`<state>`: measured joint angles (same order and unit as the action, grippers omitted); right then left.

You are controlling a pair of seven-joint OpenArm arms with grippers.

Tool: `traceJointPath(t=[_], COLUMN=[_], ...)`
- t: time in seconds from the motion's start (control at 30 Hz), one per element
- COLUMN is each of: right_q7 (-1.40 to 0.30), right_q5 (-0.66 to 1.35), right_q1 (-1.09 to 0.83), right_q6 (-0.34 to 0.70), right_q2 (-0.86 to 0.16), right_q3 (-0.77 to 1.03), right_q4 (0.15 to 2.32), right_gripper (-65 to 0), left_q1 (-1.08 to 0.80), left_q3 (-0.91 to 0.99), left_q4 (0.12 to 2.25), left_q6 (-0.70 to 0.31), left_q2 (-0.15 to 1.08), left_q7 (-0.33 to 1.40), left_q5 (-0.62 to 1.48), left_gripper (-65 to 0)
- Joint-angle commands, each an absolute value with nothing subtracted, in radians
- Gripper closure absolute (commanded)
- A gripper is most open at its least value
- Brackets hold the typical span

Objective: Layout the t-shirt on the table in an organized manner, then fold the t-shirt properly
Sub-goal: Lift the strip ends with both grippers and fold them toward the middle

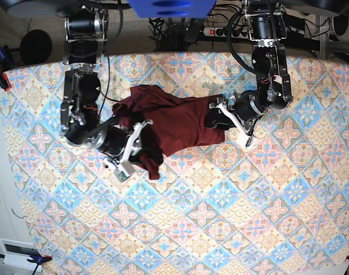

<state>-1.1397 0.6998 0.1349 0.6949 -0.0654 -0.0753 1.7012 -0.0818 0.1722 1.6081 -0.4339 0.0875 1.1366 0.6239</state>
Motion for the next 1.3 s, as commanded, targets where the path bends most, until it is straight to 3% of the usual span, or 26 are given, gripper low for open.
traceJointPath(t=[0.0,0.2,0.4,0.73,1.0,1.27], right_q7=[-1.106,-1.081,-1.018,-0.895,-0.862,-0.874], right_q5=[0.707,0.478,0.331,0.130,0.107,0.110], right_q1=[0.174,0.255,0.257,0.257,0.259,0.220], right_q6=[0.698,0.698,0.698,0.698,0.698,0.698], right_q2=[-0.041,0.036,0.039,0.042,0.048,0.042], right_q3=[-0.099,-0.268,-0.440,-0.561,-0.555,-0.456], right_q4=[1.716,1.682,1.593,1.417,1.463,1.785], right_gripper=[-4.4,-4.4,-4.4,-5.0,-24.8,-25.9], left_q1=[-0.070,-0.070,-0.073,-0.127,-0.166,-0.168], left_q3=[0.171,0.173,0.174,0.266,0.266,0.266], left_q4=[1.626,1.626,1.633,1.713,1.715,1.716], left_q6=[-0.440,-0.440,-0.440,-0.440,-0.440,-0.440], left_q2=[0.088,0.087,0.087,0.097,0.162,0.163], left_q7=[1.122,1.122,1.122,1.129,1.124,1.125], left_q5=[0.644,0.644,0.650,0.717,0.789,0.789], left_gripper=[-29.9,-29.9,-29.8,-29.8,-29.8,-29.8])
